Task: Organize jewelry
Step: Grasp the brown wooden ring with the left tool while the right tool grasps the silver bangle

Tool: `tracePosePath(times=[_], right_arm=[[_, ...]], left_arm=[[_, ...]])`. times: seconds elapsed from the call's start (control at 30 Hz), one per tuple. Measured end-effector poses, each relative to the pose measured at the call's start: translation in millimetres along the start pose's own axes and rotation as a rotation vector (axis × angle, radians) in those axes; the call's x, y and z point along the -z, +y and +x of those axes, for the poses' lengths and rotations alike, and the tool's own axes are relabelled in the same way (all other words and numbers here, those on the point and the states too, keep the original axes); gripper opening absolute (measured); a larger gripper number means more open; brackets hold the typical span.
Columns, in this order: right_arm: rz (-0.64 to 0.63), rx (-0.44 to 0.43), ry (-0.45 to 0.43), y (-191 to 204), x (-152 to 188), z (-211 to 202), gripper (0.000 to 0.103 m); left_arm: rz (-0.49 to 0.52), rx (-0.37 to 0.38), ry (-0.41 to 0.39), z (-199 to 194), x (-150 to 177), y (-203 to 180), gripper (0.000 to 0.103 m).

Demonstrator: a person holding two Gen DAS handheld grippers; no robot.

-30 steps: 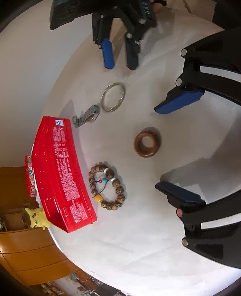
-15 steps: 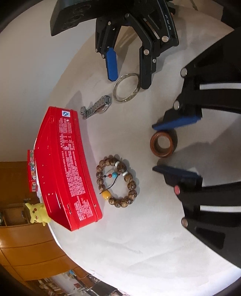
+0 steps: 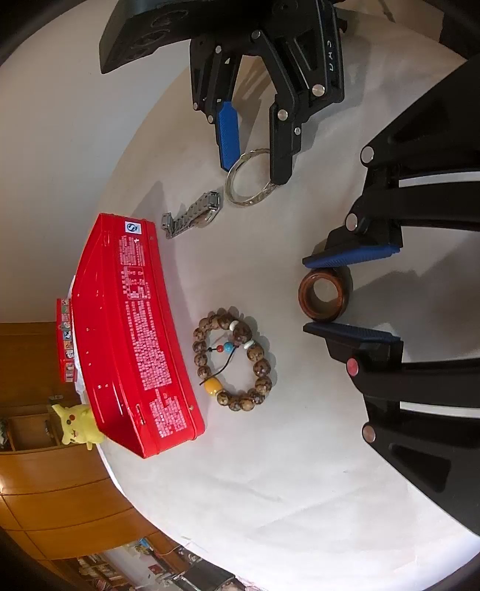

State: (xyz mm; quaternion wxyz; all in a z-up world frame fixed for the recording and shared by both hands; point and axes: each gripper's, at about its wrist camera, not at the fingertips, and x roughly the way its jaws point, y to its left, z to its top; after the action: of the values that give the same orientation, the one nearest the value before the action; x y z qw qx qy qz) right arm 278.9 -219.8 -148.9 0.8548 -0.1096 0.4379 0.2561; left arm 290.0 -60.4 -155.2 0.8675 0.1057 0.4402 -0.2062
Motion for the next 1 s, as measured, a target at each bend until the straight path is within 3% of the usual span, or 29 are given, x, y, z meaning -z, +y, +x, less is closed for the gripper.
tracePosePath(times=[1.0], right_arm=[[0.043,-0.012,-0.034,-3.2,3.0,-37.2,0.048]], left_arm=[[0.024,-0.017,-0.045,-32.5,-1.5,-9.9,0.029]])
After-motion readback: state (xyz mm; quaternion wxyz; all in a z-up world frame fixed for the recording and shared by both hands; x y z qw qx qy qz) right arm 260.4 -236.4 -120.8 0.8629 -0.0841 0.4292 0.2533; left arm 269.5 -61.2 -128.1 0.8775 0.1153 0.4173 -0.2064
